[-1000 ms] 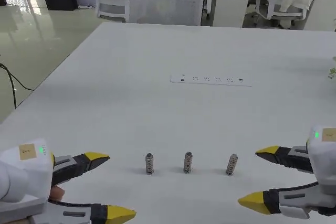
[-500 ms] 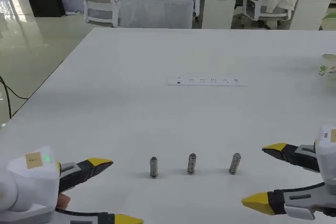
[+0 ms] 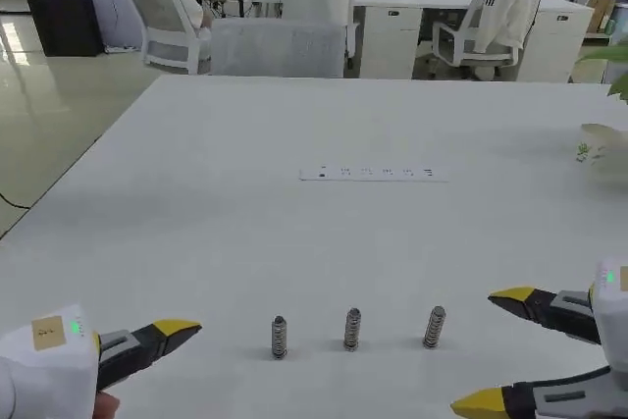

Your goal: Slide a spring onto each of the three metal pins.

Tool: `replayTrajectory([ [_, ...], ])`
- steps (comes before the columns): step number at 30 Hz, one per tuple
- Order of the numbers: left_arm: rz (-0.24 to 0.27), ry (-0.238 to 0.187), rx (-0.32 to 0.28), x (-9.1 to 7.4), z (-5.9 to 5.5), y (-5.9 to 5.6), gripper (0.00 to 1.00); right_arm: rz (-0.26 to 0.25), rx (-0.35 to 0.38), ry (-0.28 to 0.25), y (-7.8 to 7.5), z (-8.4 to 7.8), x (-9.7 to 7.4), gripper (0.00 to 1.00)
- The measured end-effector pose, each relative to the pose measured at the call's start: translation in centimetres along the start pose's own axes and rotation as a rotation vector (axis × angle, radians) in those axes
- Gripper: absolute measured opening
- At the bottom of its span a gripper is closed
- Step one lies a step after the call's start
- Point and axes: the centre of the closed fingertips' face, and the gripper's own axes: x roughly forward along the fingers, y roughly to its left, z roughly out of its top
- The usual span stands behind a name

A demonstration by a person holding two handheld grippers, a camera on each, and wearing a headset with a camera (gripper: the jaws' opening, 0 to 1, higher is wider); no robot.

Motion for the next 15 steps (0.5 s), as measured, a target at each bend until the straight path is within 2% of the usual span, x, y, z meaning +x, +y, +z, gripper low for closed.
replayTrajectory([
  [4,0.002,-0.007,-0.008,0.5,0.1,-0.1,0.82,0.002,0.008,-0.001,-0.4,-0.3,0.1,0.81],
  [9,0.002,0.016,-0.004,1.0,-0.6,0.0,0.83,0.001,0.022,-0.008,-1.1,-0.5,0.5,0.81],
  [15,0.015,0.009,-0.019,1.0,-0.6,0.0,0.84,0.016,0.027,-0.006,-0.9,-0.6,1.1,0.82],
])
